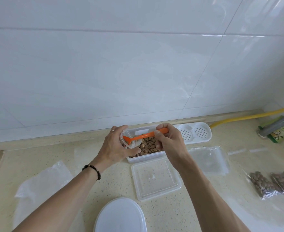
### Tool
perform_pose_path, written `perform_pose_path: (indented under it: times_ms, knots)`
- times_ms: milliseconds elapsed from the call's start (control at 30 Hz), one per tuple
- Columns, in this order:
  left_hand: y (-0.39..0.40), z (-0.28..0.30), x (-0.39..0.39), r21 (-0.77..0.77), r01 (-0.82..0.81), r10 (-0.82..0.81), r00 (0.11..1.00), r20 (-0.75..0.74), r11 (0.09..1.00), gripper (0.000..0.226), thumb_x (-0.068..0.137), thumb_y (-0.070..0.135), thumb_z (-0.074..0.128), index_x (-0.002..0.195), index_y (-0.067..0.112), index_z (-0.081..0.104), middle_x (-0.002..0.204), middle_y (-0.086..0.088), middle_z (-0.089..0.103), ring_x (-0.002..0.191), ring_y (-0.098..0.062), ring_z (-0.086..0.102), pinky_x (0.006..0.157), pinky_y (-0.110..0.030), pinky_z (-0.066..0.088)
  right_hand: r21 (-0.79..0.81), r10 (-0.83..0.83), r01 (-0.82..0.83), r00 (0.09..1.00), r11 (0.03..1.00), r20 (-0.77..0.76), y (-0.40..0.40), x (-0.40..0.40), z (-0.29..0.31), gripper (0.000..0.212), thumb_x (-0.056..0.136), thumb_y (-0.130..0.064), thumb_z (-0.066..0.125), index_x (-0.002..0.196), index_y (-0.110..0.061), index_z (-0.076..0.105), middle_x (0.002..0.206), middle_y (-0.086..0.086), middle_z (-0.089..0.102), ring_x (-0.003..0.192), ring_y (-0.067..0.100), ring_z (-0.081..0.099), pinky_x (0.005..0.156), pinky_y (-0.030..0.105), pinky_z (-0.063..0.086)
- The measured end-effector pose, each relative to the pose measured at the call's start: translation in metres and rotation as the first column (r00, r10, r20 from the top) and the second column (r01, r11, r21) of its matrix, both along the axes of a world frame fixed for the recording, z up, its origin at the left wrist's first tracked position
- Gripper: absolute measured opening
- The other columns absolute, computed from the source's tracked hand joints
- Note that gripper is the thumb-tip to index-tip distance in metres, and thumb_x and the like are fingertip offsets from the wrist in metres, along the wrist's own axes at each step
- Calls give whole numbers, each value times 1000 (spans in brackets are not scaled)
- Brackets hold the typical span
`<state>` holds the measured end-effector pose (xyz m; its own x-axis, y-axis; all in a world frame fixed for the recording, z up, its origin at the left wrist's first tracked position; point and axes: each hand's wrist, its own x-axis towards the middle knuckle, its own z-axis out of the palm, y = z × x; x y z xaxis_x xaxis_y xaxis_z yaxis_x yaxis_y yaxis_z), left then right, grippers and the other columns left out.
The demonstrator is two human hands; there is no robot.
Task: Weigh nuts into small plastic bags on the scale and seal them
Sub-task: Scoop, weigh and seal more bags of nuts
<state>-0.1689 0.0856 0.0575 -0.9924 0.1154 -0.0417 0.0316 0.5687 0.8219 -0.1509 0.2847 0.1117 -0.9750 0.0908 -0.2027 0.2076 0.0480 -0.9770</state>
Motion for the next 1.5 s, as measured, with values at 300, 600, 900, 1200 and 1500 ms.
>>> perform_pose_path:
  times_ms: [300, 600, 900, 1200, 1500]
  knots:
    - [-4, 0, -4, -108, -39, 38, 999, -16, 993, 104, 46, 68, 78, 134, 25, 44, 110, 5, 44, 105, -16, 48, 95, -42, 44, 397, 251, -141, 938, 907, -240, -4, 0, 25, 13, 96, -7, 56, 89, -18, 56, 58, -12, 55, 49, 23, 42, 45, 42, 36]
    - [-4, -8, -5, -174, -27, 21, 999, -38, 984, 101, 55, 61, 85, 138, 26, 39, 127, -1, 45, 120, -20, 44, 103, -43, 35, 466, 271, -101, 911, 879, -312, -5, 4, 25, 12, 95, -8, 58, 90, -19, 56, 62, -13, 55, 50, 25, 42, 48, 36, 35]
    - [-11, -16, -4, -201, -25, 14, 998, -55, 979, 108, 47, 68, 79, 137, 24, 40, 123, -2, 48, 118, -21, 47, 102, -44, 36, 322, -110, 230, 930, 919, -351, 12, -6, 10, 21, 95, -9, 59, 86, -28, 55, 82, -4, 64, 62, 36, 57, 56, 42, 50]
    - [-33, -28, 4, -396, 49, -132, 974, -183, 917, 104, 47, 80, 63, 134, 28, 40, 112, 2, 55, 110, -18, 49, 101, -41, 35, 555, -147, 181, 984, 812, -105, 23, -1, -70, 6, 98, -10, 50, 98, -13, 55, 81, -10, 60, 61, 20, 54, 61, 40, 47]
    - [-36, -28, 7, -388, 37, -133, 965, -225, 921, 94, 50, 72, 72, 125, 22, 48, 108, 7, 52, 104, -15, 51, 101, -39, 34, 283, -257, 218, 960, 934, 109, 5, -7, -82, 7, 99, -11, 52, 98, -18, 54, 89, 6, 62, 49, 15, 57, 47, 26, 46]
